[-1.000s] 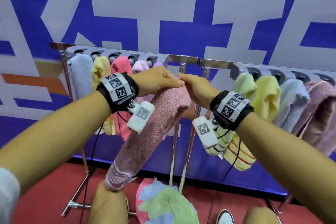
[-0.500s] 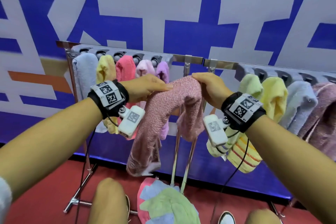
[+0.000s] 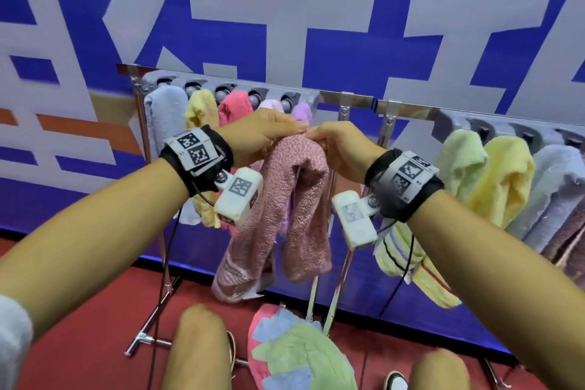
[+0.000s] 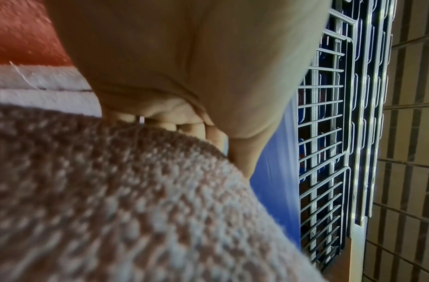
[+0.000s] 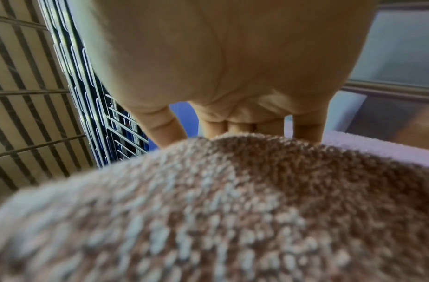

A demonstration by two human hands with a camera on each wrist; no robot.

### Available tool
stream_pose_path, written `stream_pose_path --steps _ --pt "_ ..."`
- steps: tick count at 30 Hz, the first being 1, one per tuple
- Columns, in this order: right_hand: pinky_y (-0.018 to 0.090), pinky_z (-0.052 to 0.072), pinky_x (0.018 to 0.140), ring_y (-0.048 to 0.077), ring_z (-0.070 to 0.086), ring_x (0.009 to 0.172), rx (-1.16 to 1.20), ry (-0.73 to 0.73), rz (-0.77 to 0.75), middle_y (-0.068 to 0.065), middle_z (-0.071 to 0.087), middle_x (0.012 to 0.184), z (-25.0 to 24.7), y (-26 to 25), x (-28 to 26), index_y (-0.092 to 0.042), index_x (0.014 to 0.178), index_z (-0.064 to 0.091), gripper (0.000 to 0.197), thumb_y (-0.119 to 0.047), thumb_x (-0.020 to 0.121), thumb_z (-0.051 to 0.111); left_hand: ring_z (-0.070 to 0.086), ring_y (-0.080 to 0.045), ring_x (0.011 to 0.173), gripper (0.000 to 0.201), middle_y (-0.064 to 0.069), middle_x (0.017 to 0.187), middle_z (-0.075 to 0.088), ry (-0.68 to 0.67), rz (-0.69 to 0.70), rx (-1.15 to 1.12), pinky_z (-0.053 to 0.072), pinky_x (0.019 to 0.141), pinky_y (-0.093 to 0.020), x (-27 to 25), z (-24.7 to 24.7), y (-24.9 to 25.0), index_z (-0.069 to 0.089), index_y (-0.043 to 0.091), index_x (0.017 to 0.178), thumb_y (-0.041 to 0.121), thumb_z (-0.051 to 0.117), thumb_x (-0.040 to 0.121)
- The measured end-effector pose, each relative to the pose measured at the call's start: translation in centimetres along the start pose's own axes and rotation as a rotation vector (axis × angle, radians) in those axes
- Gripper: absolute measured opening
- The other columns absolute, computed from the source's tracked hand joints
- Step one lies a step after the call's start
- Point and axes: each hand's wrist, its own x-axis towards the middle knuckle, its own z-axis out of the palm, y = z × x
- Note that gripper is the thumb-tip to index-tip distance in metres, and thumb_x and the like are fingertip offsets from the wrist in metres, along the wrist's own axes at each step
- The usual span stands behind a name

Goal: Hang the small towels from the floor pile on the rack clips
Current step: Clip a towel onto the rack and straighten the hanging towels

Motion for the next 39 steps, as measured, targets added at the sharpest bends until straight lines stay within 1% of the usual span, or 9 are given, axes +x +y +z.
stream_pose_path --steps 3,9,13,16,18,21,24,34,39 --pt "0.026 0.038 0.059 0.017 0.051 0.062 0.079 -0.024 -0.021 0.004 0.056 0.072 0.9 0.3 1.2 -0.013 0.075 0.059 0.007 -0.014 0.069 0.059 0.043 -0.011 0.048 0.029 -0.009 0.06 0.052 0.009 -0.054 0.03 0.03 0.05 -0.021 -1.3 -1.7 -0.8 0.066 0.005 0.078 0.032 0.075 0.083" --pt "0.031 0.02 0.052 0.016 0.031 0.053 0.125 -0.064 -0.055 0.004 0.035 0.061 3.8 1.3 3.9 -0.014 0.063 0.04 0.011 -0.013 0.059 0.05 0.057 -0.02 0.068 0.026 -0.011 0.082 0.058 -0.019 -0.184 -0.003 0.044 0.069 -0.03 -3.7 -6.5 -2.0 0.06 0.006 0.084 0.02 0.073 0.067" --pt "0.023 0.04 0.052 0.012 0.046 0.054 0.132 -0.152 -0.089 0.001 0.05 0.06 6.4 1.1 6.1 -0.01 0.068 0.051 0.006 -0.012 0.063 0.051 0.062 -0.014 0.071 0.041 -0.006 0.082 0.064 0.016 -0.145 -0.001 0.05 0.07 -0.023 -4.1 -9.8 -2.5 0.056 -0.014 0.105 0.015 0.071 0.081" --pt "0.019 0.041 0.054 0.011 0.056 0.058 0.011 -0.201 -0.135 0.002 0.062 0.067 8.7 0.8 8.1 -0.009 0.08 0.062 0.003 -0.011 0.081 0.059 0.059 -0.002 0.053 0.02 0.006 0.06 0.064 -0.004 -0.093 -0.001 0.047 0.056 -0.012 -4.3 -11.4 -2.5 0.065 -0.006 0.087 0.006 0.051 0.095" --pt "0.014 0.044 0.056 0.004 0.06 0.06 -0.04 -0.166 -0.174 -0.002 0.067 0.07 9.9 0.8 9.6 -0.007 0.081 0.063 0.01 -0.002 0.089 0.061 0.054 0.0 0.044 0.044 0.008 0.051 0.059 0.058 -0.076 -0.002 0.043 0.048 -0.011 -4.3 -12.9 -2.7 0.069 0.009 0.068 0.0 0.04 0.1" --pt "0.019 0.044 0.059 0.008 0.059 0.064 -0.089 -0.129 -0.179 0.002 0.065 0.076 12.0 1.1 11.9 -0.012 0.079 0.066 0.01 -0.008 0.088 0.067 0.05 0.0 0.042 0.018 0.006 0.05 0.057 0.165 -0.037 0.01 0.039 0.043 -0.011 -5.0 -15.4 -2.9 0.055 0.007 0.082 0.001 0.046 0.097" --pt "0.027 0.041 0.059 0.012 0.054 0.063 -0.091 -0.098 -0.159 -0.001 0.062 0.073 15.1 1.4 14.5 -0.019 0.078 0.065 0.016 -0.007 0.087 0.069 0.049 -0.001 0.038 0.02 0.003 0.045 0.055 0.314 -0.01 -0.036 0.039 0.04 -0.012 -5.1 -18.1 -2.9 0.046 0.01 0.084 -0.003 0.042 0.099" --pt "0.024 0.032 0.05 0.011 0.042 0.05 -0.131 -0.141 -0.236 -0.002 0.052 0.062 23.9 -2.1 20.8 -0.016 0.072 0.058 0.027 0.007 0.085 0.062 0.053 -0.006 0.055 0.02 0.004 0.063 0.057 0.535 0.059 0.002 0.043 0.056 -0.019 -5.8 -28.2 -3.0 0.055 0.015 0.078 0.003 0.053 0.095" --pt "0.011 0.042 0.052 0.0 0.056 0.056 -0.093 -0.197 -0.267 0.0 0.06 0.071 27.7 -4.5 23.6 -0.011 0.075 0.063 0.029 0.014 0.087 0.055 0.064 -0.016 0.074 0.016 -0.004 0.079 0.067 0.472 0.066 -0.177 0.05 0.074 -0.03 -6.3 -32.6 -3.1 0.065 0.012 0.087 0.021 0.054 0.094"
